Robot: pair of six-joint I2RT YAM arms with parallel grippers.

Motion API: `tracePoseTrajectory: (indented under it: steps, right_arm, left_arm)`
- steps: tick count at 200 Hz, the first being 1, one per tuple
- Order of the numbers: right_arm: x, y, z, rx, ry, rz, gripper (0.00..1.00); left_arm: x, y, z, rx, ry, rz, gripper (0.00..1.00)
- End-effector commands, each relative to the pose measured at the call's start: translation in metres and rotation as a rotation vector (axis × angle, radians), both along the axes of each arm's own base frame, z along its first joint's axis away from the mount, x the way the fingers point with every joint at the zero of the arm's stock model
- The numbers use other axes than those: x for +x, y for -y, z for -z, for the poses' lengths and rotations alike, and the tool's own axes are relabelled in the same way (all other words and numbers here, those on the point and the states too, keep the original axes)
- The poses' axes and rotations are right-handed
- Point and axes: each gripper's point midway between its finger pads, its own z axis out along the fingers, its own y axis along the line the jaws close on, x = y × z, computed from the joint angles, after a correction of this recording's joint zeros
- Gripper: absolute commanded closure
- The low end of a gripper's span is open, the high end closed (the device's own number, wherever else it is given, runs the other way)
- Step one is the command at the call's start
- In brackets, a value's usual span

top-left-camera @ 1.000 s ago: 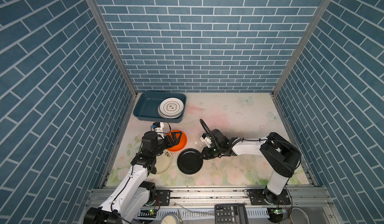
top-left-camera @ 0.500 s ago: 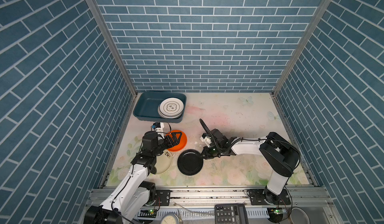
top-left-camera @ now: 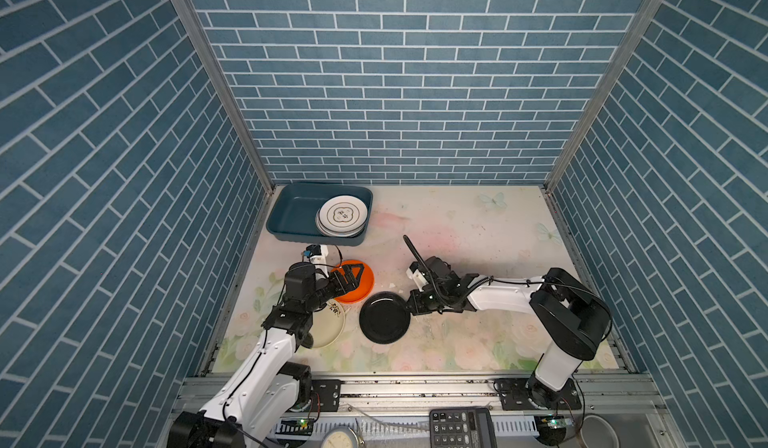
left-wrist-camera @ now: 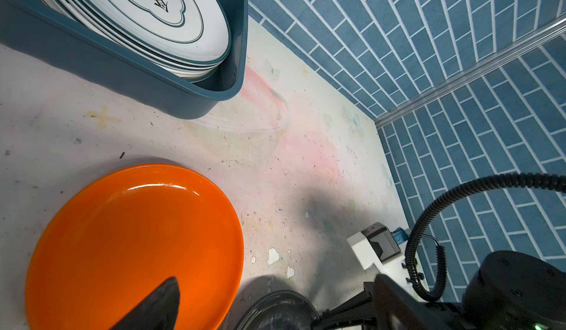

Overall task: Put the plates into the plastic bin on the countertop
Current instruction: 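Drag the black plate away from the robot and tilt it up with the right gripper, then close the left gripper on the black plate rim while the right holds it upright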

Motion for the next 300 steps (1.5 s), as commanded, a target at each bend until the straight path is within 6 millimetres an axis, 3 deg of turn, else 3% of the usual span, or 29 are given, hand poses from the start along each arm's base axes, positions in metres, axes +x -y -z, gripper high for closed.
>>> tracePoseTrajectory:
  steps: [1, 56, 116, 158, 196, 274, 300]
  right_arm:
    - [0.017, 0.026, 0.003, -0.06, 0.026, 0.103, 1.0]
    - [0.077, 0.061, -0.034, 0.067, 0.081, 0.356, 1.0]
    - [0.128, 0.078, -0.093, 0.14, 0.237, 0.458, 1.0]
    - [0.134, 0.076, -0.127, 0.223, 0.29, 0.435, 1.0]
    - [0.134, 0.081, -0.146, 0.235, 0.328, 0.431, 1.0]
    - [0.128, 0.092, -0.163, 0.268, 0.375, 0.443, 1.0]
    - [0.128, 0.098, -0.165, 0.272, 0.38, 0.456, 1.0]
  left_arm:
    - [0.003, 0.0, -0.011, 0.009, 0.021, 0.004, 0.0]
    - [0.007, 0.003, -0.011, 0.002, 0.022, 0.015, 0.01]
    - [0.02, 0.014, -0.016, -0.053, 0.016, 0.043, 0.0]
    - [0.031, 0.024, -0.022, -0.05, 0.022, 0.094, 0.0]
    - [0.04, 0.03, -0.029, -0.014, 0.052, 0.113, 0.0]
    - [0.062, 0.071, -0.046, -0.017, 0.079, 0.214, 0.0]
    - [0.062, 0.085, -0.042, -0.014, 0.071, 0.24, 0.01]
